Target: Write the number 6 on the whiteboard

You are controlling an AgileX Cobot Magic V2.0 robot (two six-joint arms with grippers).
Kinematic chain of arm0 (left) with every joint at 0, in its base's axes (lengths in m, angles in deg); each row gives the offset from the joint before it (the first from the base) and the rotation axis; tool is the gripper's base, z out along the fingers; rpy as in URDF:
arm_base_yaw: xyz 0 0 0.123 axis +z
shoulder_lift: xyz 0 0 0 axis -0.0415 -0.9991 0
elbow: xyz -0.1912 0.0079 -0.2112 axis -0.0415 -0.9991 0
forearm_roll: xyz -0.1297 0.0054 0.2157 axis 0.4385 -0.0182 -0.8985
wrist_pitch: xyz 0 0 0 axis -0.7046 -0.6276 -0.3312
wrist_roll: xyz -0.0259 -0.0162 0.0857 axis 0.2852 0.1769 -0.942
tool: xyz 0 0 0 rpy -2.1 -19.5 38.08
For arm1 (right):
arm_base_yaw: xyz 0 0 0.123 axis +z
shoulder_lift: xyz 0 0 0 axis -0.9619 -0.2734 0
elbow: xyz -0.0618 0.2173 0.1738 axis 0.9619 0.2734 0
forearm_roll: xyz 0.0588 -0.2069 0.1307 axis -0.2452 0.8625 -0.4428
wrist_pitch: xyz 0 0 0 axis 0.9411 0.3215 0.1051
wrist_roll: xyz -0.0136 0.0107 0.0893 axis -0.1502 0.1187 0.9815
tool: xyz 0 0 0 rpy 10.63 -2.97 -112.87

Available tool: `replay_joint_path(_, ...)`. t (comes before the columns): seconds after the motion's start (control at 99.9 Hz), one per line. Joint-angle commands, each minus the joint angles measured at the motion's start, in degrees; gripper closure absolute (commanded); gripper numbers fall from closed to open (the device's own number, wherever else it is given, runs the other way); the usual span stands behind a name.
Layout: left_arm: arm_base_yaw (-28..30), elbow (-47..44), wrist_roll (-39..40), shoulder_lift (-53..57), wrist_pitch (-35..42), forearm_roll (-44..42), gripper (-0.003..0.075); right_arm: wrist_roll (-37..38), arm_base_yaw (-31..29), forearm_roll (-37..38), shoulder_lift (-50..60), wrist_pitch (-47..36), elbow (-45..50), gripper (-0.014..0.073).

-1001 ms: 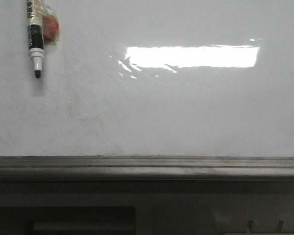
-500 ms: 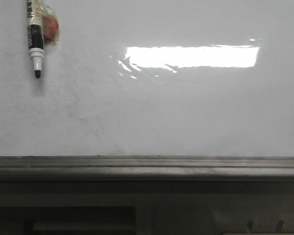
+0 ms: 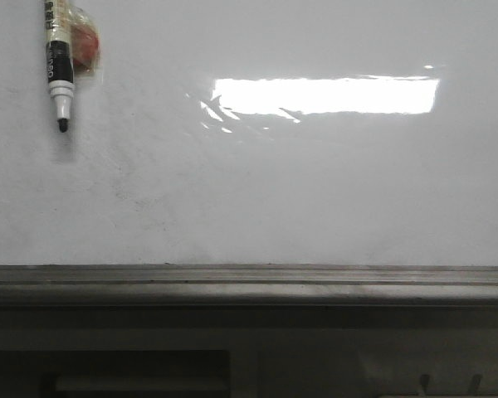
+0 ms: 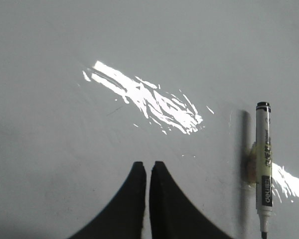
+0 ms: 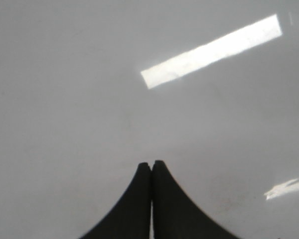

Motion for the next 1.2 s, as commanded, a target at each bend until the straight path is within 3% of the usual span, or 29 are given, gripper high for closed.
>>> replay_joint_path(0.0, -0.32, 1.12, 0.18, 1.50, 1.03, 2.73, 0.0741, -0.05, -0.38, -0.86, 0.35, 1.12, -3.10, 0.0656)
replay_joint_path(0.29, -0.32, 19.71, -0.61, -13.31, -19.01, -9.40, 0.0741, -0.15, -0.38, 7.50, -15.92, 19.60, -19.33, 0.0648)
replay_joint_path(0.44, -0.32, 26.21, -6.34, -22.69, -24.84, -7.15, 0.0740, -1.67, -0.38, 7.51, -24.18, 23.74, -26.22, 0.0645)
replay_joint_path(0.52, -0.32, 27.78, -11.59, -26.64, -26.36, -2.46, 0.0735, -1.65, -0.38, 7.29, -26.97, 25.14, -28.60, 0.0586)
replay_joint_path(0.59, -0.32, 28.25, -18.81, -29.21, -27.13, 4.61, 0.0688, -1.65, -0.38, 7.25, -28.20, 25.79, -29.48, 0.0441)
replay_joint_path(0.69, -0.32, 28.25, -29.47, -32.57, -27.98, 16.25, 0.0530, -1.65, -0.38, 6.76, -29.07, 25.91, -29.61, 0.0139)
replay_joint_path(0.76, -0.32, 28.25, -35.57, -35.10, -28.81, 24.23, 0.0367, -1.65, -0.38, 6.33, -29.16, 25.91, -29.61, 0.0059)
replay_joint_path(0.81, -0.32, 28.25, -40.51, -37.03, -29.59, 29.30, 0.0249, -1.65, -0.38, 5.80, -29.16, 25.80, -29.61, 0.0052)
replay_joint_path(0.86, -0.32, 28.25, -45.61, -39.10, -30.65, 33.74, 0.0201, -1.65, -0.38, 5.35, -29.16, 25.59, -29.61, 0.0052)
replay_joint_path(1.021, -0.32, 28.38, -57.74, -47.02, -34.85, 45.40, 0.0244, -1.65, -0.38, 4.63, -29.16, 25.20, -29.61, 0.0051)
replay_joint_path(1.191, -0.32, 30.80, -61.90, -54.40, -37.93, 48.28, 0.0247, -1.65, -0.38, 4.63, -29.16, 25.08, -29.61, 0.0052)
